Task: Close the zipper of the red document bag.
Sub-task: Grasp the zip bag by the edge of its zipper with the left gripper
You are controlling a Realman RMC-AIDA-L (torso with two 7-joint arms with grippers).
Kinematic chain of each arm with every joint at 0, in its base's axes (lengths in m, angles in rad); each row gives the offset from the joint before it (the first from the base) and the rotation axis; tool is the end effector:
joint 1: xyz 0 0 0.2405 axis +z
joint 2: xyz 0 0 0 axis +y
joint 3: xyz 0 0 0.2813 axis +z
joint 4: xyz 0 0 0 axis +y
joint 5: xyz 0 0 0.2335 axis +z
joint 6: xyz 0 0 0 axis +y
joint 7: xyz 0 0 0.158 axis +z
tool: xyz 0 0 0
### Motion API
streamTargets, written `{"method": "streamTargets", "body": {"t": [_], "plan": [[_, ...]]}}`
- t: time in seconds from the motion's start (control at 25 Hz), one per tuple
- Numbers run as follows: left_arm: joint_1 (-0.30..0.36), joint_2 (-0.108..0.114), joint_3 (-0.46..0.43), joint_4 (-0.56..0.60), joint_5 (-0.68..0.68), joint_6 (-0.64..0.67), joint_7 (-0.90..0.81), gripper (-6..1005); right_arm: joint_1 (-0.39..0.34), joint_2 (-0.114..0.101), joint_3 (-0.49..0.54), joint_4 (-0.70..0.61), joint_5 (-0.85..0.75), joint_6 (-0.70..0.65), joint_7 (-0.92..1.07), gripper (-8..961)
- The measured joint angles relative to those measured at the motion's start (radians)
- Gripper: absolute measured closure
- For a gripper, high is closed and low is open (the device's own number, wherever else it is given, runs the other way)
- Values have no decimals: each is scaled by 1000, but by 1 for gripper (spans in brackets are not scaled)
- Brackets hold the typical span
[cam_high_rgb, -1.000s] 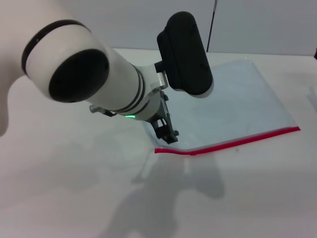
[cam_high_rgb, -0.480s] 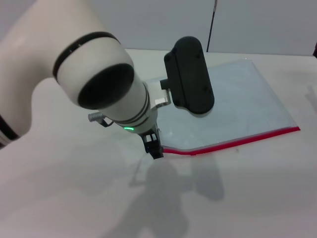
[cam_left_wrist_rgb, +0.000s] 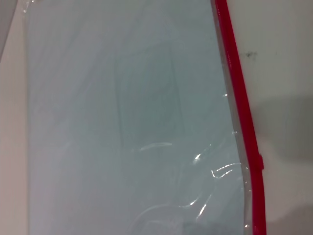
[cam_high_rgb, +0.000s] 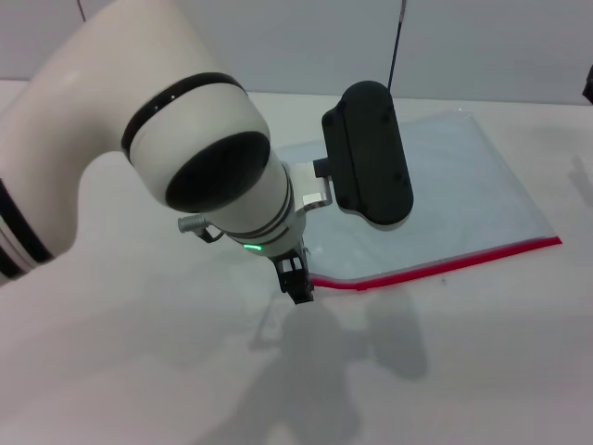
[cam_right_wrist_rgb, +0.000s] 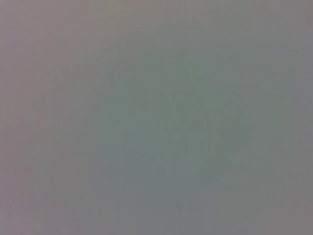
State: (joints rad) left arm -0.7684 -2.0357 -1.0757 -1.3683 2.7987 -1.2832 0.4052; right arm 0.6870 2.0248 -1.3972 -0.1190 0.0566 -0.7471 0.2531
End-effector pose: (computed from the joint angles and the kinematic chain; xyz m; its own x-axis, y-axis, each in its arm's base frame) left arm -0.1224 0.3832 -0.1170 0.8292 0.1606 -0.5354 -0.1168 -0.8869 -0.4469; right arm 0.3466 0.4714 -0.0011 0.7289 -0.1168 -0.6745 -0.6836 -0.0716 -0.7263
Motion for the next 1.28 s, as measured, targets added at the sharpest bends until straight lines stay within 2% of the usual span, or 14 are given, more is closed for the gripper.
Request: {"method": "streamTargets", "body": {"t": [0.36, 1.28], "plan": [[-32, -3, 26, 80, -5, 8, 0, 122, 4, 0, 0, -1, 0, 0, 0, 72], [-49, -3, 36, 174, 20, 135, 0, 122, 10, 0, 0, -1, 0, 0, 0, 73]]}}
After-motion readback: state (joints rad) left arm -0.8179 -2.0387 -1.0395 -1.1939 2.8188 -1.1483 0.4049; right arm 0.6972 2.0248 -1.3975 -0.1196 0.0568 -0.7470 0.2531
